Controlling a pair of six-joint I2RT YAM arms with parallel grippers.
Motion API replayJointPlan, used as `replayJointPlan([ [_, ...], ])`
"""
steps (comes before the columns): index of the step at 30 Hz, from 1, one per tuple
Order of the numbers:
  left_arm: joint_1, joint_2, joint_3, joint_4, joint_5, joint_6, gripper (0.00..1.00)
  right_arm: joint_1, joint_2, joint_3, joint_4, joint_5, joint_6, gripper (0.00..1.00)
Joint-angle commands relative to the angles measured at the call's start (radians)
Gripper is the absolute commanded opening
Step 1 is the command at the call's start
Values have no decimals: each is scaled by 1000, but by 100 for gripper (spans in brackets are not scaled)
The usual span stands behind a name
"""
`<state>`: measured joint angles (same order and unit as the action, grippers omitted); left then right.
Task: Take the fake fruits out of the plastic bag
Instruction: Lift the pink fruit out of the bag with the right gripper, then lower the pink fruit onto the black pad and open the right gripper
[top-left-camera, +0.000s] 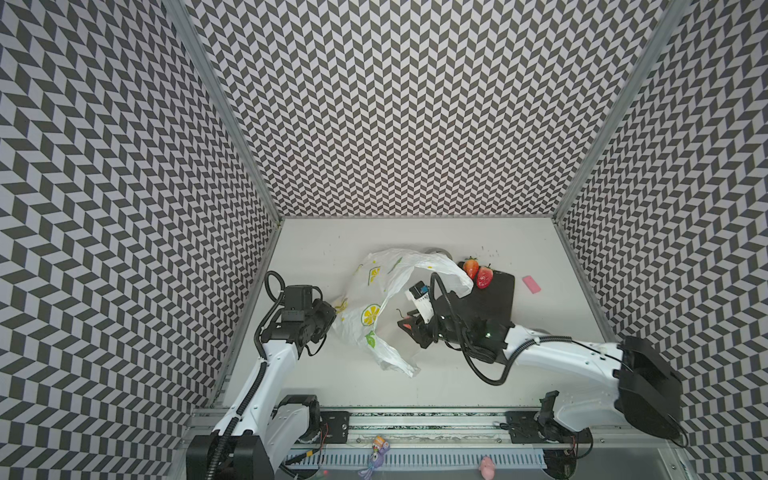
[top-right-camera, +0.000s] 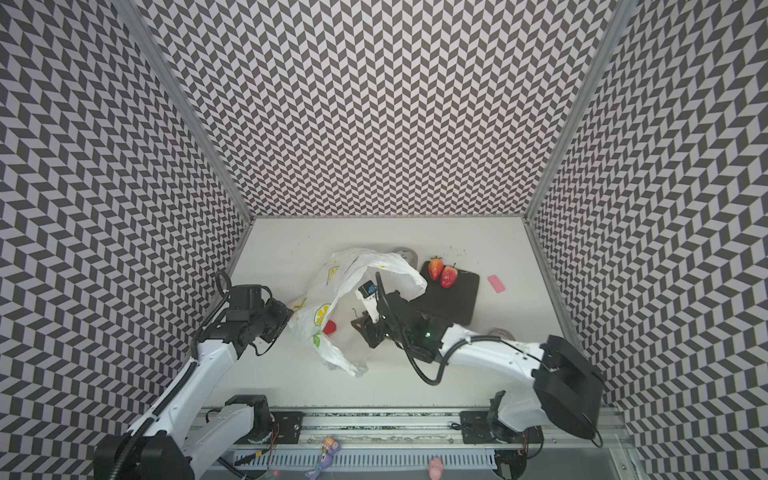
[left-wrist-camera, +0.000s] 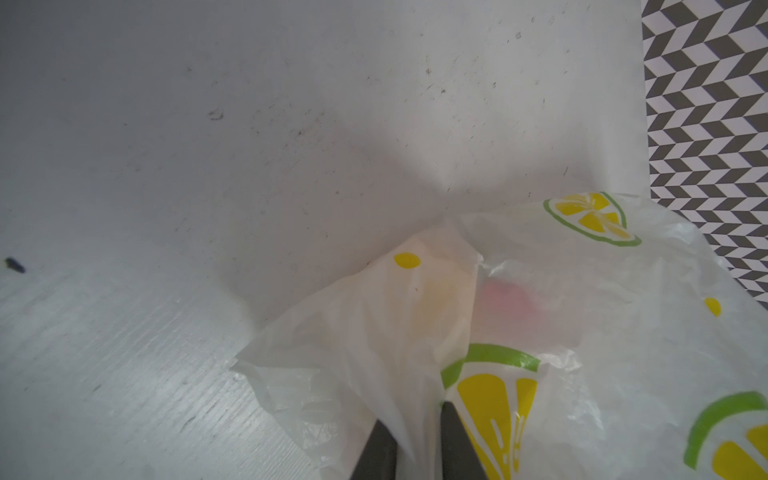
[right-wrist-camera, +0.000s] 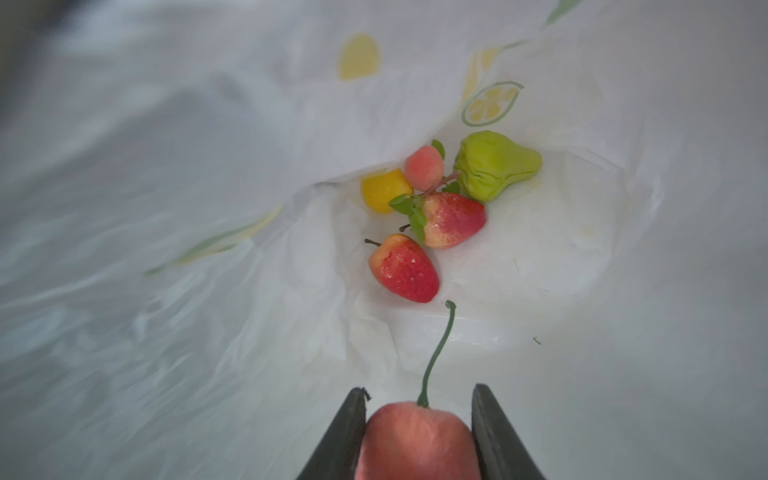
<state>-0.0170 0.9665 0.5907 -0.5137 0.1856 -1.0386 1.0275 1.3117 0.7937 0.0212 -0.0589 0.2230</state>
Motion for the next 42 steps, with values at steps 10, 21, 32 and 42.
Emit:
replayJointPlan([
  [10,2,-12,8,25,-20,-17,20,38,-446,-113,-161,-2,-145,32],
  [21,2,-9,21,16,-37,-26,19,36,-746,-64,-338,241,43,32],
  [32,2,-45,5,-22,-53,-35,19,34,-756,-18,-528,783,574,22],
  [42,0,-57,-1,-20,-40,-15,19,-453,-454,-157,-278,431,584,18],
])
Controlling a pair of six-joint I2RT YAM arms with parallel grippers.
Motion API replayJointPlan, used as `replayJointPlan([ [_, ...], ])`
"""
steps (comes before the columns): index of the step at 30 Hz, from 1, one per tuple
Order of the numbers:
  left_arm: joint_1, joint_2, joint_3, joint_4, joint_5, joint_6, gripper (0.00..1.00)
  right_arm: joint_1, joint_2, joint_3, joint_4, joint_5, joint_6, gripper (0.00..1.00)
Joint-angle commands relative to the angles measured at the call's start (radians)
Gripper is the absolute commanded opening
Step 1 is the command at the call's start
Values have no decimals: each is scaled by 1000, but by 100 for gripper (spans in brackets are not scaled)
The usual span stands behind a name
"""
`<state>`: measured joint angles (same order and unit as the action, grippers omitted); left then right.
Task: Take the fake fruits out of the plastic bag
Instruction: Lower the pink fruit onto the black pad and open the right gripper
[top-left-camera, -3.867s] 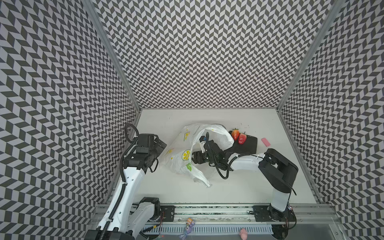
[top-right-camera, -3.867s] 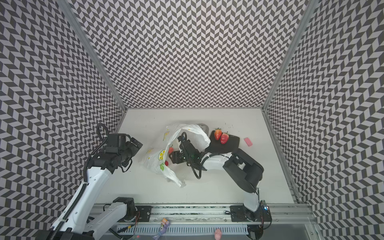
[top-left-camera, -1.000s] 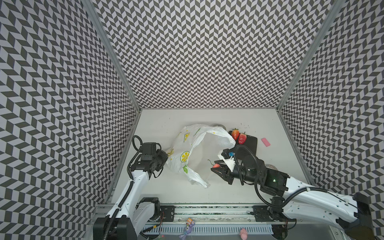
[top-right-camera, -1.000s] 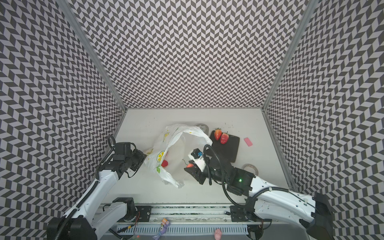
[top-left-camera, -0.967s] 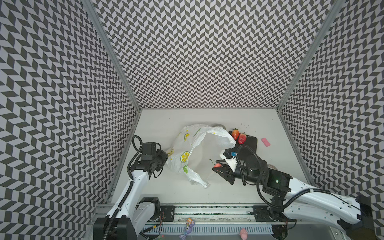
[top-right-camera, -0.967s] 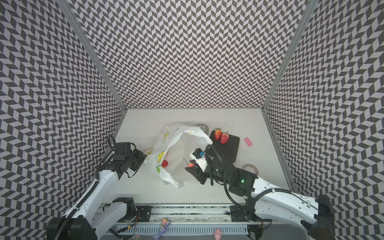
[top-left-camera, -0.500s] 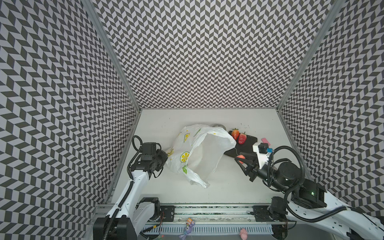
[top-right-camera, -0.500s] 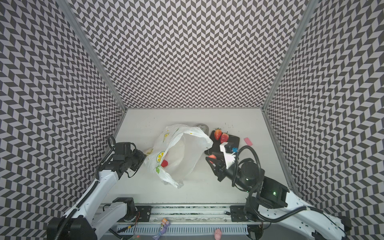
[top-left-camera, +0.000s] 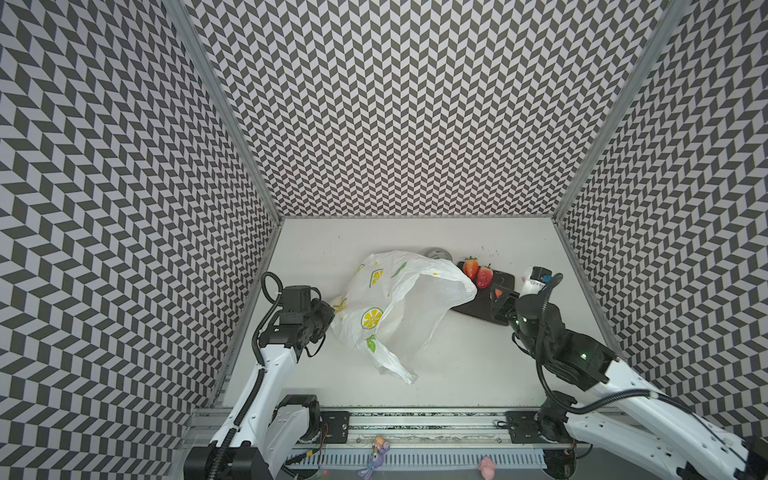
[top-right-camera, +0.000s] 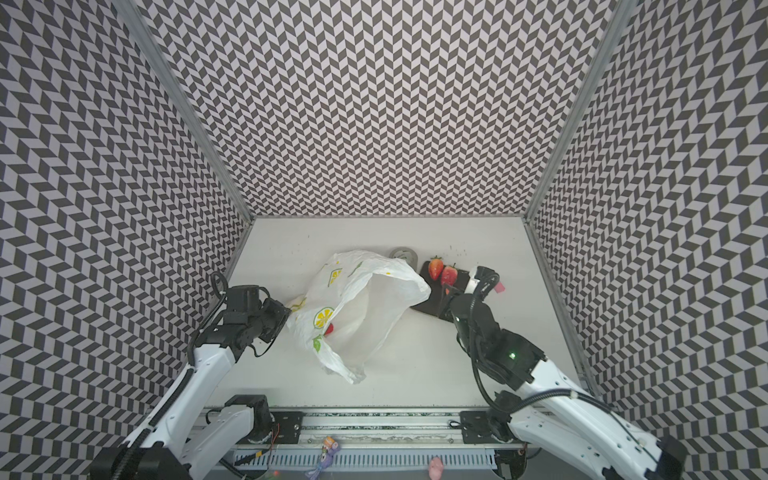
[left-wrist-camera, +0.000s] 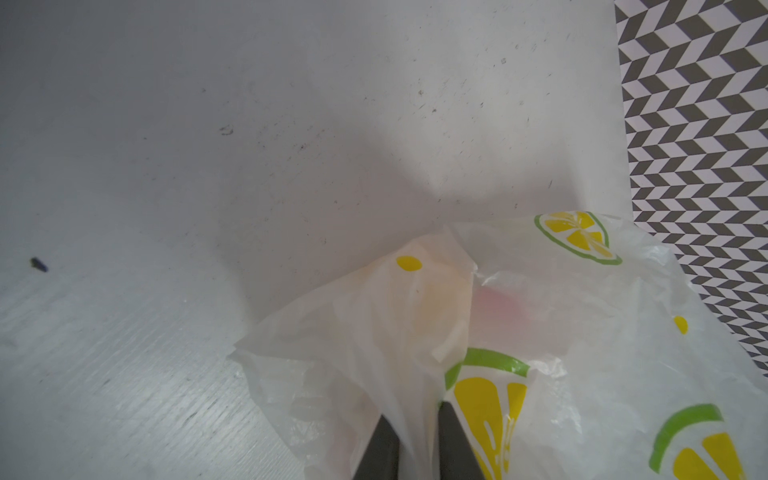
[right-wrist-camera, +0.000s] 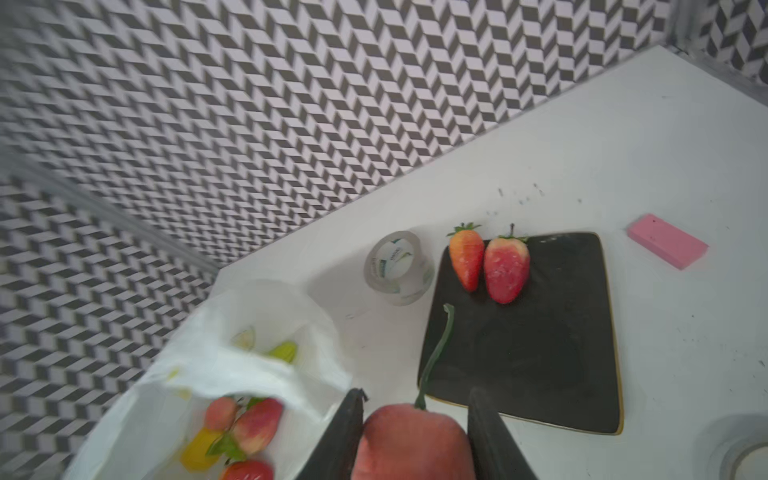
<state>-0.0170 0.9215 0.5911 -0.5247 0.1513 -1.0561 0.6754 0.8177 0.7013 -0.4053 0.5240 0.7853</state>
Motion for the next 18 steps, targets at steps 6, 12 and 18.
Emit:
replayJointPlan([
  [6,0,-12,0,-4,-4,9,19,-280,288,-116,398,-215,-38,18],
  [12,-1,-12,3,3,-1,12,19,-380,534,-74,547,-245,-93,20],
  [18,0,-13,9,7,3,18,19,-441,709,20,557,-282,-107,22],
])
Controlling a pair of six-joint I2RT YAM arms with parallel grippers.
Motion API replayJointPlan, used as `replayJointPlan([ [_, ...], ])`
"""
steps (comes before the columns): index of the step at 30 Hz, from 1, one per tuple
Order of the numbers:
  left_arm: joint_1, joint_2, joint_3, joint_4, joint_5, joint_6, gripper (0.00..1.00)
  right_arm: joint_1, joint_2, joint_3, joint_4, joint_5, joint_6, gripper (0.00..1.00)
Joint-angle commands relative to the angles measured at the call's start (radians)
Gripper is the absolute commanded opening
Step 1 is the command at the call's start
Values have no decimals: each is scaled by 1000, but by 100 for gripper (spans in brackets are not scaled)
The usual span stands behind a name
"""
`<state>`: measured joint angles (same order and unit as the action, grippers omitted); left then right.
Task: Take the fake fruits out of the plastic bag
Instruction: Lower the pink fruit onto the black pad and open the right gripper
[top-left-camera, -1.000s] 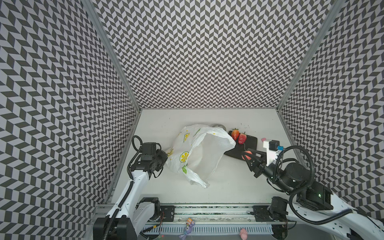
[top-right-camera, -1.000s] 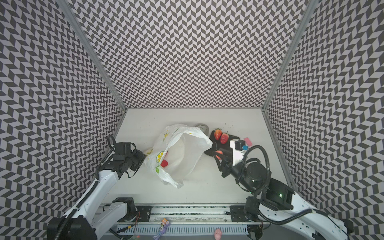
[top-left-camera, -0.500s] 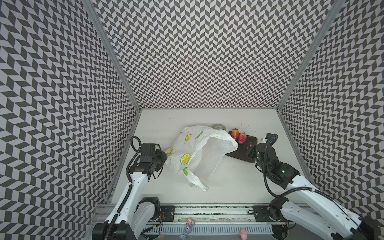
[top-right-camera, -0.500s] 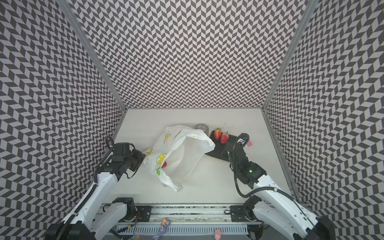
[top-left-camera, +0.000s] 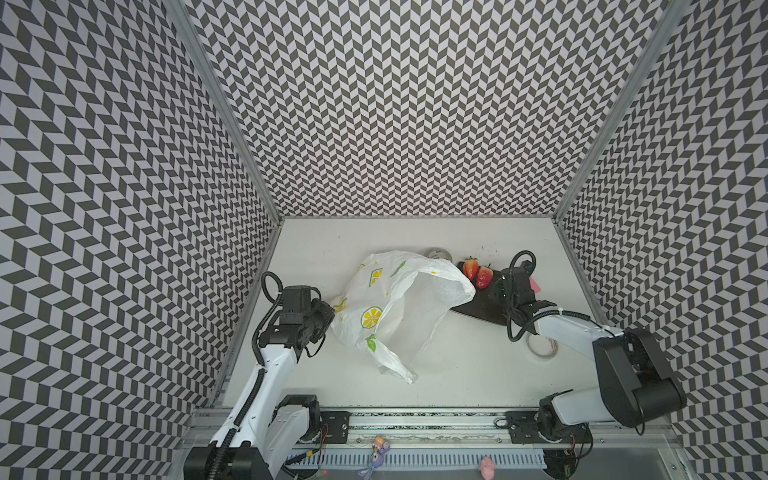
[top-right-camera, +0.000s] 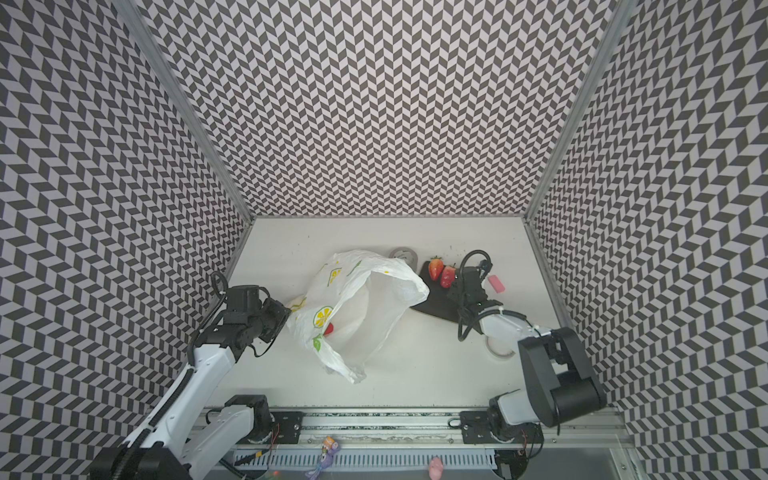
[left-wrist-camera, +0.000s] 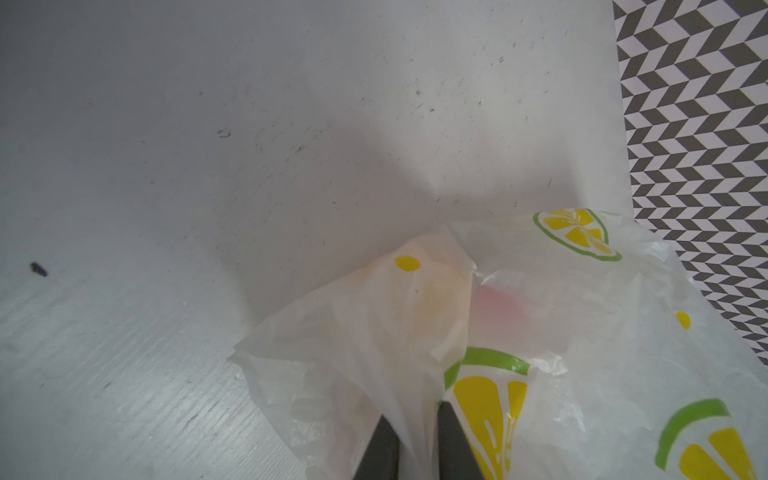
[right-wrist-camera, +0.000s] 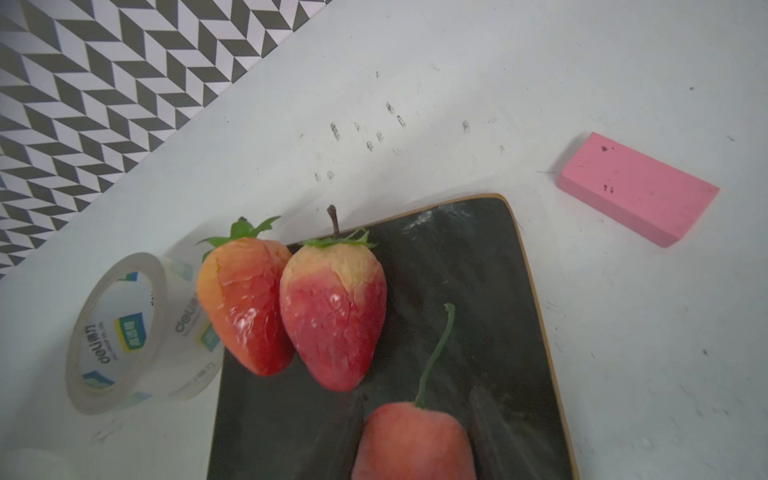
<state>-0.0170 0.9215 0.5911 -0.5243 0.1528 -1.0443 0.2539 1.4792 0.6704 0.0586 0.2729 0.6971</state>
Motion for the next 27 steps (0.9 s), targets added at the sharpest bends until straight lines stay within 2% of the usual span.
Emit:
replayJointPlan([
  [1,-1,-15,9,6,1,7,19,-23,67,57,104,-30,-18,22],
  [9,-4,-22,9,2,2,8,19,-51,182,107,109,-18,15,28],
  [14,-5,-22,11,0,1,9,19,-52,187,108,109,-22,23,48],
  [20,-6,-15,12,10,3,12,19,-56,113,107,76,-5,15,67],
  [27,-11,0,9,35,8,20,18,-62,-64,92,-38,-27,18,74],
])
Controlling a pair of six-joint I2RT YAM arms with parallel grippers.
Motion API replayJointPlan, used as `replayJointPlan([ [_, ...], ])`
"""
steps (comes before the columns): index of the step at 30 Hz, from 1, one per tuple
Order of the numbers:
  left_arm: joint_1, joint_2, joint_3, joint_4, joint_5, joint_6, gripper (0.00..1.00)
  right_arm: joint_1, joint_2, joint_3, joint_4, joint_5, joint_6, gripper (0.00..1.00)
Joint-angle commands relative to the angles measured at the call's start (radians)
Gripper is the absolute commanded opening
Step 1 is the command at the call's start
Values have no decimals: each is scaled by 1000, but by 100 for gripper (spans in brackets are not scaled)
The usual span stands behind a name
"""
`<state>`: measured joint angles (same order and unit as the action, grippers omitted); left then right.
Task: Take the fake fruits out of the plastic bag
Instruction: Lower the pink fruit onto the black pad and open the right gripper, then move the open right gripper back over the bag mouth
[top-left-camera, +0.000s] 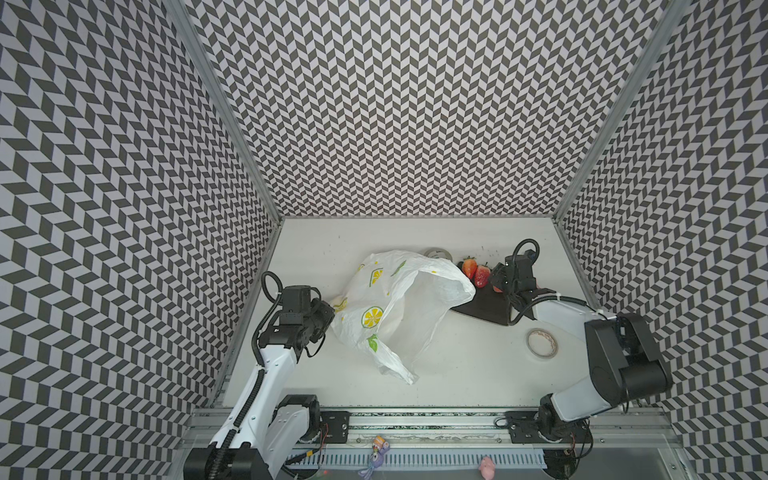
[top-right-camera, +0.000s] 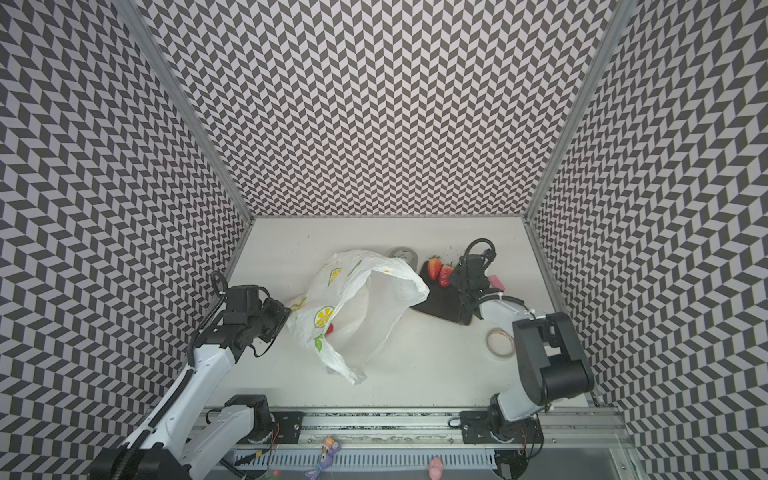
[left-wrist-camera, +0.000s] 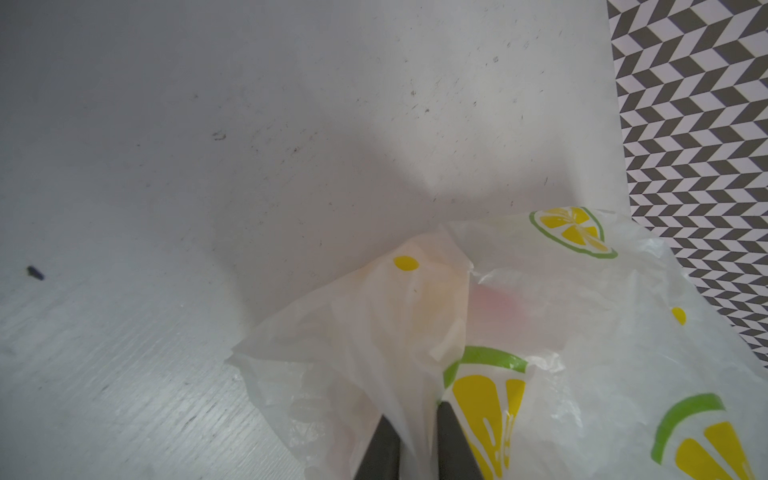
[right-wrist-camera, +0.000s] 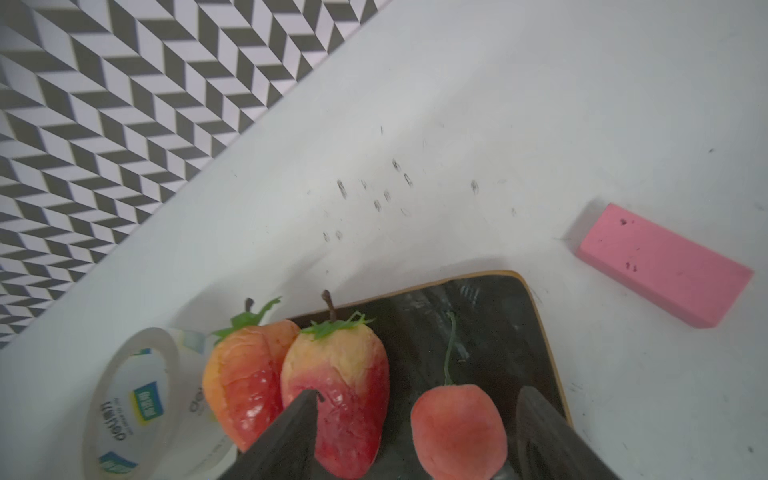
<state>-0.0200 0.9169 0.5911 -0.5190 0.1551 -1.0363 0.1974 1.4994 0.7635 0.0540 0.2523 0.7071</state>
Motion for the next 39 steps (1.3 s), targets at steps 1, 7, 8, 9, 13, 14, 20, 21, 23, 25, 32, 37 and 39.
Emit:
replayJointPlan([
  [1,-8,8,9,36,8,15,18,-5,-120,-3,-54,-20,5,74],
  [7,-16,34,13,67,15,39,16,6,-377,-35,-124,-185,-84,59],
  [8,-16,40,15,69,14,41,16,18,-419,-36,-139,-217,-107,55],
  [9,-16,45,15,72,14,44,15,36,-454,-36,-154,-241,-128,53],
  [13,-19,59,18,86,19,56,15,212,-593,-33,-222,-256,-249,49],
  [14,-18,63,20,88,19,59,15,269,-633,-39,-225,-259,-278,49],
  [20,-20,73,29,100,26,77,14,591,-791,-91,-242,-194,-516,46],
  [21,-20,75,30,101,29,80,14,630,-807,-103,-239,-192,-568,45],
  [23,-20,77,32,107,36,87,14,719,-842,-146,-211,-193,-678,45],
  [25,-20,80,34,106,42,95,14,805,-867,-201,-146,-192,-774,45],
  [32,-21,82,32,111,58,110,14,923,-637,-270,120,-243,-904,46],
  [37,-26,88,32,107,63,115,15,922,-337,-218,336,-253,-791,47],
  [39,-27,88,36,105,62,120,15,922,-225,-160,349,-229,-725,46],
])
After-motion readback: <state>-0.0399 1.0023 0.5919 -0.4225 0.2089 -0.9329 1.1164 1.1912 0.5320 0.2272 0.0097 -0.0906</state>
